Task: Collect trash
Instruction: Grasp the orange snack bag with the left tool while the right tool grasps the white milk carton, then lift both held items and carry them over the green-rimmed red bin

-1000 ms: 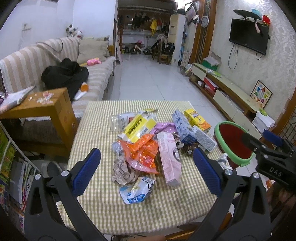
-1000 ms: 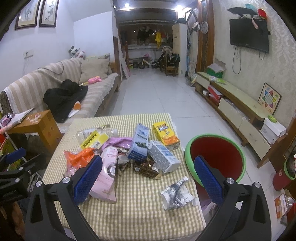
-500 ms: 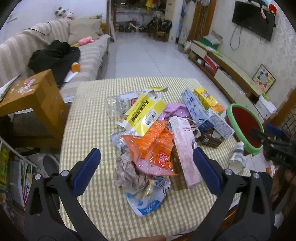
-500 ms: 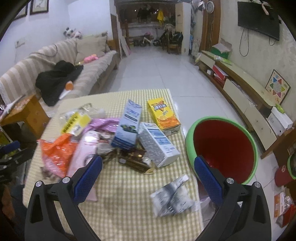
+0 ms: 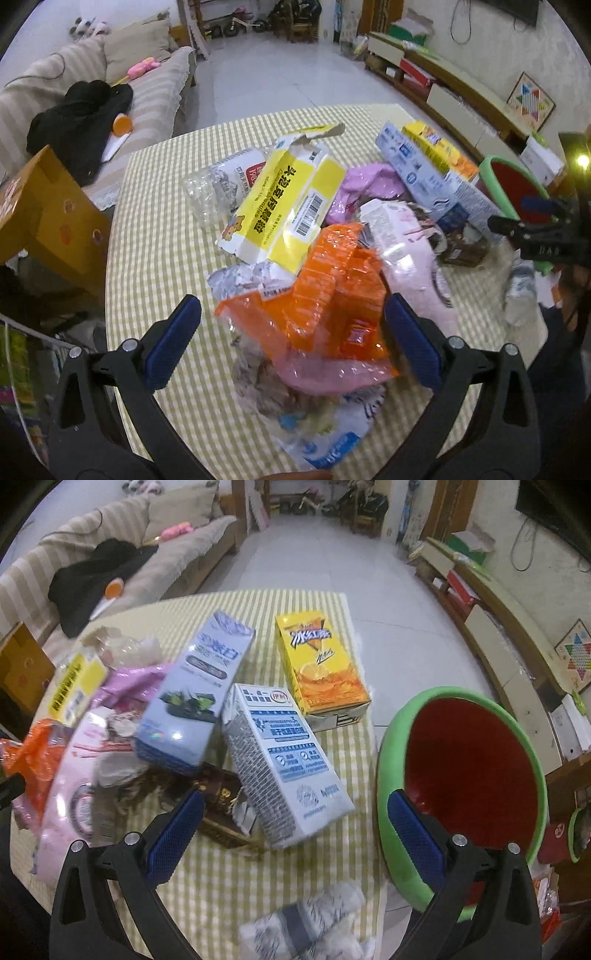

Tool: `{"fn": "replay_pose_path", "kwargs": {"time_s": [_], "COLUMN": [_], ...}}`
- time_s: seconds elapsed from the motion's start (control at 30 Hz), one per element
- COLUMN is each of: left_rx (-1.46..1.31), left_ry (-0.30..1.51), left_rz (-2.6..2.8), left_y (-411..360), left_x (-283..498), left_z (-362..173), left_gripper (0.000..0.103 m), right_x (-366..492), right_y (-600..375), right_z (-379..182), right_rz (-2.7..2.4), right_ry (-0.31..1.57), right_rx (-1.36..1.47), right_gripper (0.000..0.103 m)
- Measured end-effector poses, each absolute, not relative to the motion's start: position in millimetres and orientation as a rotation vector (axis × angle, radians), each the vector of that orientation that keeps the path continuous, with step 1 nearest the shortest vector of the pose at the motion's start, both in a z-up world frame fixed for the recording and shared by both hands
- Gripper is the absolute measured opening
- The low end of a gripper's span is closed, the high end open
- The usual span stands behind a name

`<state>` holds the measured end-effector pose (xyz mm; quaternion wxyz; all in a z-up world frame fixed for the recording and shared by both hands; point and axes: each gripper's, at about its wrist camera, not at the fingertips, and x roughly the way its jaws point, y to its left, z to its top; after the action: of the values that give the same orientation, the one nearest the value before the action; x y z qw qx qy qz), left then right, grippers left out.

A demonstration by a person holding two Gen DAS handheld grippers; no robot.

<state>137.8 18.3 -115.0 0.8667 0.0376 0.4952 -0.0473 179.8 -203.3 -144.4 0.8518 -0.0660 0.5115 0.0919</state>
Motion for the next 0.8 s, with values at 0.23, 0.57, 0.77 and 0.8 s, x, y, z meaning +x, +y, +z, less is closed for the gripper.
{"fn": "replay_pose_path", "kwargs": {"time_s": [0.23, 0.57, 0.77, 0.8], "left_rx": [0.116, 0.118, 0.084, 0.068], "left_ry": [1.055, 1.086, 1.061, 1.052], "left_rz": [-0.123, -0.159, -0.164, -0.16], "left_y": [14, 7, 12, 14], "left_x": [150, 153, 144, 142], "left_z": [-126, -133, -122, -118], "left_gripper": [0.091, 0.035, 0.028, 0.028], "right_x": [203, 209, 194, 191], "right_y": [-203, -206, -216, -218], "right_z": [-169, -181, -169, -164], "right_rz": [0.219, 0.282, 0.31, 0.309], "right_ry": [1.142, 1.192, 1.162, 1.152], "right_rx": [-0.151, -0.114, -0.053, -0.045], "right_gripper": [0.096, 0.07, 0.066, 0.064]}}
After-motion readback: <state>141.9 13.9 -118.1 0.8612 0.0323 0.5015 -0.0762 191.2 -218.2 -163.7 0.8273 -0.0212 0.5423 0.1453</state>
